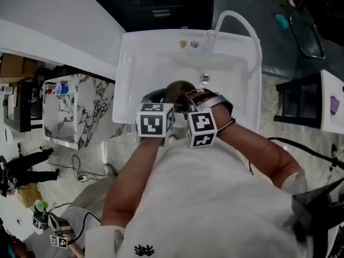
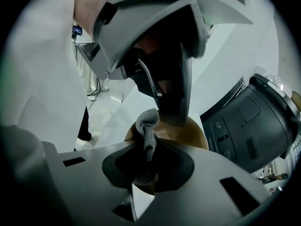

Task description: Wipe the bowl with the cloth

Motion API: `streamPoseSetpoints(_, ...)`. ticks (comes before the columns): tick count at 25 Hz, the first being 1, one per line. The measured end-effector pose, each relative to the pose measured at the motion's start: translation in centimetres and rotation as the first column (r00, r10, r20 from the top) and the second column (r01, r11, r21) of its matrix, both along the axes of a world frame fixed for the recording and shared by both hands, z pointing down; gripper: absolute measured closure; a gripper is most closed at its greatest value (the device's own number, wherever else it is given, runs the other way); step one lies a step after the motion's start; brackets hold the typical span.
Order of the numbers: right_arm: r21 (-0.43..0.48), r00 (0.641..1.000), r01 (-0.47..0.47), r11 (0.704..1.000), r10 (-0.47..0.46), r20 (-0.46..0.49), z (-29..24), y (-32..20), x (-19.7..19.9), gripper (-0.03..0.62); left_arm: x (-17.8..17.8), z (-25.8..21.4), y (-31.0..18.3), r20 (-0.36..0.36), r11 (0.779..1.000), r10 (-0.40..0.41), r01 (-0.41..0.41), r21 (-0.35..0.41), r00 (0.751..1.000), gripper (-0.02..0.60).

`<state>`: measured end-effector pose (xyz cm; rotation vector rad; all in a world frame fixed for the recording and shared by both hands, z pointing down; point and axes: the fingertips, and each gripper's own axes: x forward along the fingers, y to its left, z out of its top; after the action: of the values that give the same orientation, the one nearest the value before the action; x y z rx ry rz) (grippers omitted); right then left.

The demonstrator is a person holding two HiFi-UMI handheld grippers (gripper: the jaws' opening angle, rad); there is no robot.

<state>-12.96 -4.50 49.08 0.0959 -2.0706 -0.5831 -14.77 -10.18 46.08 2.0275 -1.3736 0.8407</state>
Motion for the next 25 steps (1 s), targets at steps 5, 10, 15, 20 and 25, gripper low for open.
streamPoseSetpoints(5,0.053,0.997,0.002,0.999,-0.006,0.078,-1.8,-0.7,-1.2,0.551,0.3,-0.1,0.3,-0.025,1.000,-0.001,0.001,-0.001,1.000,0.561)
streamPoseSetpoints(10,0.141,0.993,-0.056,0.988,0.041,0.107,-3.3,-3.1,-1.0,0.551,0.0,-0.1,0.5,-0.033,1.000,-0.006,0.006,-0.007,0.999,0.561)
streamPoseSetpoints(15,0.204,0.993,-0.110,0.973,0.100,0.061,-3.4,-4.9,0.3,0.551,-0.3,0.1,0.7,-0.042,1.000,-0.016,0.016,-0.014,0.999,0.561)
streamPoseSetpoints(20,0.127,0.993,-0.120,0.985,0.118,0.021,-1.4,-3.5,1.4,0.551,-1.2,-0.2,0.2,-0.036,0.999,-0.037,0.037,-0.002,0.999,0.561)
streamPoseSetpoints(25,-0.012,0.989,-0.097,0.995,0.098,0.109,-1.5,-0.7,0.9,0.551,-2.1,-0.3,0.2,-0.039,0.998,-0.061,0.061,0.012,0.997,0.561)
